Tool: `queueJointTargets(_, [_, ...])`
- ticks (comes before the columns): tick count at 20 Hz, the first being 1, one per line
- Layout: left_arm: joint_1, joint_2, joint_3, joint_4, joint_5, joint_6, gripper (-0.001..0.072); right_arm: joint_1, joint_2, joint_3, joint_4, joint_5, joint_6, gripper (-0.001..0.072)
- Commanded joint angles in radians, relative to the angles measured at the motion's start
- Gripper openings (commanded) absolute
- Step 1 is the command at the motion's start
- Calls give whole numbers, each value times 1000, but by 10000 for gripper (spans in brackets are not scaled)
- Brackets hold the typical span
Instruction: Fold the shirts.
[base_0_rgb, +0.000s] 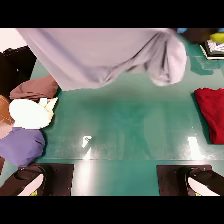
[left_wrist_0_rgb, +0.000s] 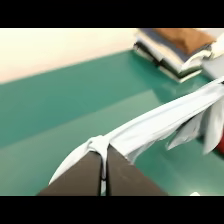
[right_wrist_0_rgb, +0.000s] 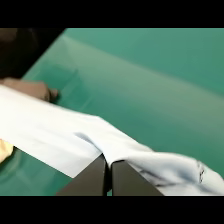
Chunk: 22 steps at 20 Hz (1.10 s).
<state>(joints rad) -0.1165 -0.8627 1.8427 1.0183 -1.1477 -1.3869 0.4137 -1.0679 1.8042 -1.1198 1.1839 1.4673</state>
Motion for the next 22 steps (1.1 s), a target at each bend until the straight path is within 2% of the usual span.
queueJointTargets(1, [1, 12, 143, -42, -14, -1, 21, 0, 98, 80, -44, 8, 2, 10])
queueJointTargets(6, [1, 3, 147, -41, -29, 0, 21, 0, 87, 84, -60, 51, 104, 10])
queueJointTargets(9, [1, -20, -21, 5, -50, -2, 21, 0, -51, 83, -59, 239, 175, 10])
queueJointTargets(13, [1, -95, -377, 6, -141, -2, 21, 1, -307, 67, -58, 521, 173, 10])
queueJointTargets(15, [1, -130, -581, 13, -111, 0, 21, 2, -401, -19, -58, 494, 146, 10])
queueJointTargets(18, [1, -183, -821, 72, 50, 0, 22, 1, -515, -160, -58, 325, 82, 10])
queueJointTargets(22, [1, -220, -877, 97, 164, 0, 21, 0, -642, -179, -57, 105, 74, 13])
